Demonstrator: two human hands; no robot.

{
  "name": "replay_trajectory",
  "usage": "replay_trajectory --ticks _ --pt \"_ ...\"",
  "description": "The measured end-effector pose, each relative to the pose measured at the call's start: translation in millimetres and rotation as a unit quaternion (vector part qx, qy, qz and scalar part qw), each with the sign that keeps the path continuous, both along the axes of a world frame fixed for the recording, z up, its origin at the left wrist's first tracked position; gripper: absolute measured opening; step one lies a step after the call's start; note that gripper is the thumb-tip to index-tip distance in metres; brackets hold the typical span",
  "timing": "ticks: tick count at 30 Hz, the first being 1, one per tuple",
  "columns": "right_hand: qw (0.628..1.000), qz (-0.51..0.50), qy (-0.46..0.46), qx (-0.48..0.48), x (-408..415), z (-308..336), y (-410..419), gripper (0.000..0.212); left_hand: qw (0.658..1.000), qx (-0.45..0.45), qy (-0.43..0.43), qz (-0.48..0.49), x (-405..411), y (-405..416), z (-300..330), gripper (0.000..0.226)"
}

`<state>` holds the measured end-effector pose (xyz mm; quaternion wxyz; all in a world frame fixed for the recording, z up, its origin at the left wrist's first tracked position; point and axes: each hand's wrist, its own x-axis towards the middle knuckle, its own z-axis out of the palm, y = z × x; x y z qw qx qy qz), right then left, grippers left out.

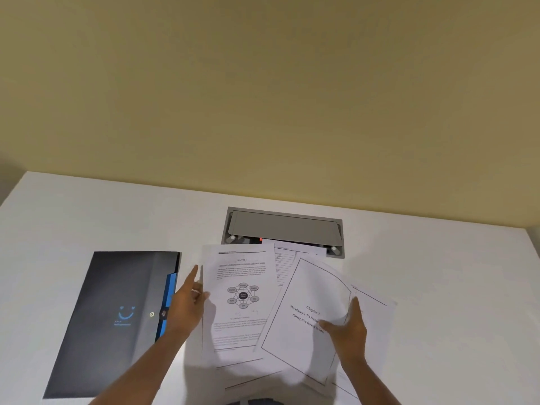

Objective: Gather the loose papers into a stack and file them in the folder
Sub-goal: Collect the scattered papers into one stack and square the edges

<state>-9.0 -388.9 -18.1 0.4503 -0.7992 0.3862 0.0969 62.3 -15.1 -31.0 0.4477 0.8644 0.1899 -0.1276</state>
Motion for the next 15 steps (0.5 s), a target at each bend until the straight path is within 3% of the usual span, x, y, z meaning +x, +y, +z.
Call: replay_trajectory --ticks 5,10,12,15 --pt "0.998 0.025 -0.03 0.053 -9.1 8.4 9.6 0.102 0.998 -0.015 0.044 -0.049 -11.4 4.2 -1.2 0.013" --pt "0.995 0.03 -0.031 0.093 -9.6 9.8 26.6 0.057 0.996 -0.019 0.07 -0.044 -24.6 3.6 -3.8 0.012" --pt "0.992 0.032 -0.031 0.119 -8.9 11.0 35.9 0.05 0.996 -0.027 0.073 -0.048 -30.1 2.0 -4.7 0.008" --pt "0.988 0.037 -0.03 0.15 -8.6 9.8 49.9 0.047 0.993 -0.072 0.075 -0.059 -40.2 0.2 1.6 0.021"
